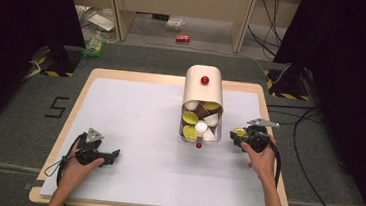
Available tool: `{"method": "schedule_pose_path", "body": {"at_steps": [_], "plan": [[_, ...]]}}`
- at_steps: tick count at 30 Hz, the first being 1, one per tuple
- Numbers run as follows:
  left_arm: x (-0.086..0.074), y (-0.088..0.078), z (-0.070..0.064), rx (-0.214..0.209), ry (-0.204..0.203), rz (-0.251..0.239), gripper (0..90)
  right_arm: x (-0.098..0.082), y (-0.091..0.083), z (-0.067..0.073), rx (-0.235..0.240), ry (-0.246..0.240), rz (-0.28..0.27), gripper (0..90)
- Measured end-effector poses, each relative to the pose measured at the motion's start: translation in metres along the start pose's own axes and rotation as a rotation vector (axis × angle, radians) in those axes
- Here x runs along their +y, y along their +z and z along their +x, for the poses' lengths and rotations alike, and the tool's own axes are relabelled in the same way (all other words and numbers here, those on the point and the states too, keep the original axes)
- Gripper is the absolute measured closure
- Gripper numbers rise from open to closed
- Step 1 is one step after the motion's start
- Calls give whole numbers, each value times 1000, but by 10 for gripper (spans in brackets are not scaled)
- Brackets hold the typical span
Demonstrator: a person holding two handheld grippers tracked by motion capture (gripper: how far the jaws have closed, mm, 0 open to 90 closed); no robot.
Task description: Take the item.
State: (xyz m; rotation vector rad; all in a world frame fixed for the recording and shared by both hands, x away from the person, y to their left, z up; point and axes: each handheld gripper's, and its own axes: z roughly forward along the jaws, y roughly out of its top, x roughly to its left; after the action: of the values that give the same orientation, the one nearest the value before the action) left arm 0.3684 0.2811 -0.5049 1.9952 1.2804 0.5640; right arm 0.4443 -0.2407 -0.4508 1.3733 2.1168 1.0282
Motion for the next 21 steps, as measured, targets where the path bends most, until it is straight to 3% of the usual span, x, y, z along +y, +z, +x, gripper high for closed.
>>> {"method": "schedule_pose_path", "body": {"at_steps": [21], "plan": [[0,0,0,0,0,0,69,-6,20,0,4,9,45,409]]}}
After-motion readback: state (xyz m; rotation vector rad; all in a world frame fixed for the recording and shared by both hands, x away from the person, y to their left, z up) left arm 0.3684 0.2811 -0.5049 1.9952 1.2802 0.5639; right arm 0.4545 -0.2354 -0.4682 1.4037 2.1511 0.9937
